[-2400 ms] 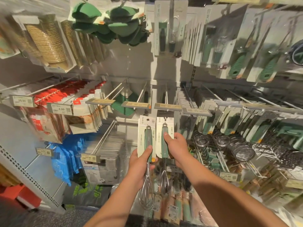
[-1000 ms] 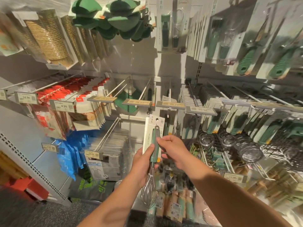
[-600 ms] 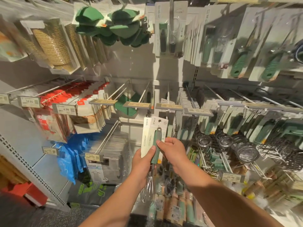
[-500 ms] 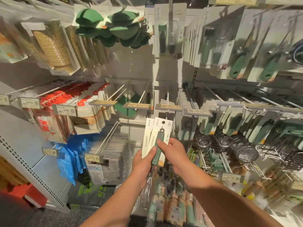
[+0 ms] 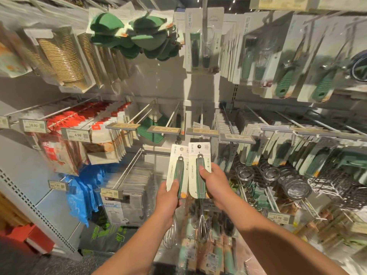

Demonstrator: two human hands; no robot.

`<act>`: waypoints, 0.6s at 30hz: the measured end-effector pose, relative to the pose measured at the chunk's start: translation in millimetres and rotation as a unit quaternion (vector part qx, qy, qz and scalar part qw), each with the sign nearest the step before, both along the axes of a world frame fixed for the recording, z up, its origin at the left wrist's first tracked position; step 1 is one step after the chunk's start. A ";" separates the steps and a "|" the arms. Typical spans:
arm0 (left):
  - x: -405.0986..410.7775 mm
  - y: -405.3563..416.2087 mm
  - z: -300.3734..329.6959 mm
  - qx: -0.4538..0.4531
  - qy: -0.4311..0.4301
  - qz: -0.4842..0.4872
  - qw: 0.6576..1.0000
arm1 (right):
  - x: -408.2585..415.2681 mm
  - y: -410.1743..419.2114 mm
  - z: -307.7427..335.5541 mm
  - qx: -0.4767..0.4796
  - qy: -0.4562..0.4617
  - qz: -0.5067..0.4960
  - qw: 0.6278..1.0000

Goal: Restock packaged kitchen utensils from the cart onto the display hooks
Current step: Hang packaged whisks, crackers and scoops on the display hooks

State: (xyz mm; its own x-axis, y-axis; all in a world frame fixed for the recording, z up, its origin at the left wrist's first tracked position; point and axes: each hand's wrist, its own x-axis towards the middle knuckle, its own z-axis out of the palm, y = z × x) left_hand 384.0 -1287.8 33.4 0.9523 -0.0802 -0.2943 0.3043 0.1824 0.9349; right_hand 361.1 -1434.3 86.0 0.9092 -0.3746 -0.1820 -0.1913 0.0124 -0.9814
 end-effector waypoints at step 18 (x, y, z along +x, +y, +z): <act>16.0 7.9 20.6 0.027 -0.017 0.041 0.999 | 76.9 -15.7 10.9 -0.085 0.081 -0.040 0.992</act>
